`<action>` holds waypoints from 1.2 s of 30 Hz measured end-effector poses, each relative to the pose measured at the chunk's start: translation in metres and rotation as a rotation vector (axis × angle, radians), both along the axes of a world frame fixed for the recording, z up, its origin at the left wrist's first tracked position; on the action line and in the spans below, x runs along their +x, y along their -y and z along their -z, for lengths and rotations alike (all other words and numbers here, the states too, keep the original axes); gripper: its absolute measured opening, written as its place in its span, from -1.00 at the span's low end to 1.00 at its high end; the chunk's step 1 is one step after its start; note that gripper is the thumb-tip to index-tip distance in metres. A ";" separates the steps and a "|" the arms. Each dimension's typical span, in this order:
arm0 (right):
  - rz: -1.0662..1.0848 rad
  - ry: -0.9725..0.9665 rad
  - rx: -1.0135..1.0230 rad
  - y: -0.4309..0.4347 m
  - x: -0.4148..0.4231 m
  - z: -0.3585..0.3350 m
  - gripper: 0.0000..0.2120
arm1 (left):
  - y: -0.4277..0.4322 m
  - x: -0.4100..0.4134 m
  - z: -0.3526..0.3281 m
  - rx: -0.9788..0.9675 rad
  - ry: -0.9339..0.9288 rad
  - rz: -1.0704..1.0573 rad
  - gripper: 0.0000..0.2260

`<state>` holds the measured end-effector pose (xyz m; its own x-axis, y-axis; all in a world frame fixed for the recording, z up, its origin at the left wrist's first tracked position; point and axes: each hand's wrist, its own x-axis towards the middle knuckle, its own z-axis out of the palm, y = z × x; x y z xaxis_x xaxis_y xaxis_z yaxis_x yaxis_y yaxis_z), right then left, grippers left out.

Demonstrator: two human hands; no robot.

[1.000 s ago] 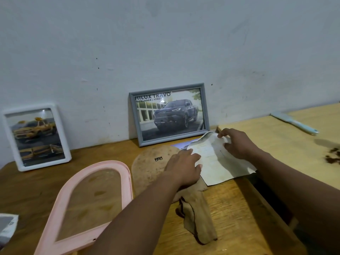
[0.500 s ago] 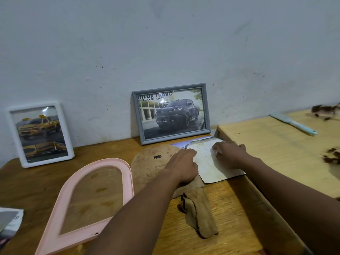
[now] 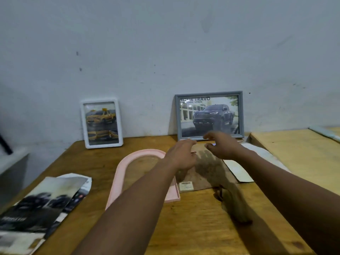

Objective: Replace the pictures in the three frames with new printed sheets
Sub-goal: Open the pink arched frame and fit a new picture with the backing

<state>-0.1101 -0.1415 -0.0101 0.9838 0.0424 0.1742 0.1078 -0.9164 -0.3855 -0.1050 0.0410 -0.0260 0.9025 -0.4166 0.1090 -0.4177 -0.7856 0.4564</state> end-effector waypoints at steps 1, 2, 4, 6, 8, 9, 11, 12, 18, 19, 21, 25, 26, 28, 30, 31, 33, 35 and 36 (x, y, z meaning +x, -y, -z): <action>-0.032 0.010 0.017 -0.018 0.001 -0.004 -0.65 | -0.018 -0.003 -0.003 -0.012 -0.002 -0.034 -0.47; -0.065 0.014 0.033 -0.038 0.002 -0.008 -0.65 | -0.038 -0.006 -0.006 -0.017 0.002 -0.069 -0.47; -0.128 0.009 0.060 -0.079 0.002 -0.014 -0.66 | -0.081 -0.012 -0.011 -0.022 0.002 -0.150 -0.47; -0.181 0.004 0.071 -0.121 0.000 -0.016 -0.66 | -0.125 -0.021 -0.012 -0.022 -0.002 -0.233 -0.48; -0.234 -0.002 0.081 -0.162 -0.004 -0.014 -0.67 | -0.165 -0.032 -0.010 -0.037 -0.016 -0.310 -0.48; -0.260 -0.006 0.080 -0.182 -0.006 -0.012 -0.68 | -0.183 -0.038 -0.008 -0.065 -0.031 -0.357 -0.48; -0.309 -0.036 0.081 -0.221 -0.011 -0.007 -0.69 | -0.216 -0.052 -0.002 -0.127 -0.046 -0.461 -0.48; -0.334 -0.060 0.088 -0.239 -0.014 -0.004 -0.69 | -0.232 -0.058 0.001 -0.127 -0.039 -0.500 -0.49; -0.456 -0.192 0.069 -0.333 -0.036 0.024 -0.55 | -0.318 -0.089 0.027 -0.022 -0.048 -0.589 -0.52; -0.470 -0.191 0.051 -0.344 -0.040 0.030 -0.52 | -0.327 -0.093 0.034 -0.020 -0.054 -0.589 -0.52; -0.471 -0.178 0.033 -0.362 -0.047 0.044 -0.47 | -0.340 -0.101 0.047 -0.027 -0.057 -0.586 -0.54; -0.418 -0.185 -0.011 -0.376 -0.055 0.062 -0.32 | -0.347 -0.108 0.066 -0.011 0.018 -0.587 -0.62; -0.413 -0.187 -0.028 -0.376 -0.057 0.063 -0.31 | -0.347 -0.109 0.069 -0.011 0.036 -0.595 -0.62; -0.408 -0.168 -0.045 -0.376 -0.059 0.064 -0.32 | -0.346 -0.109 0.071 -0.007 0.061 -0.610 -0.62; -0.400 -0.142 -0.029 -0.378 -0.060 0.063 -0.33 | -0.345 -0.108 0.071 -0.018 0.062 -0.616 -0.61; -0.394 -0.133 -0.004 -0.380 -0.061 0.064 -0.33 | -0.344 -0.107 0.071 -0.027 0.065 -0.618 -0.61; -0.385 -0.110 0.061 -0.384 -0.063 0.064 -0.33 | -0.343 -0.107 0.069 -0.037 0.078 -0.620 -0.61; -0.388 -0.071 0.123 -0.387 -0.066 0.065 -0.34 | -0.342 -0.106 0.068 -0.038 0.095 -0.619 -0.61; -0.387 -0.051 0.162 -0.388 -0.067 0.065 -0.33 | -0.341 -0.106 0.067 -0.044 0.100 -0.620 -0.61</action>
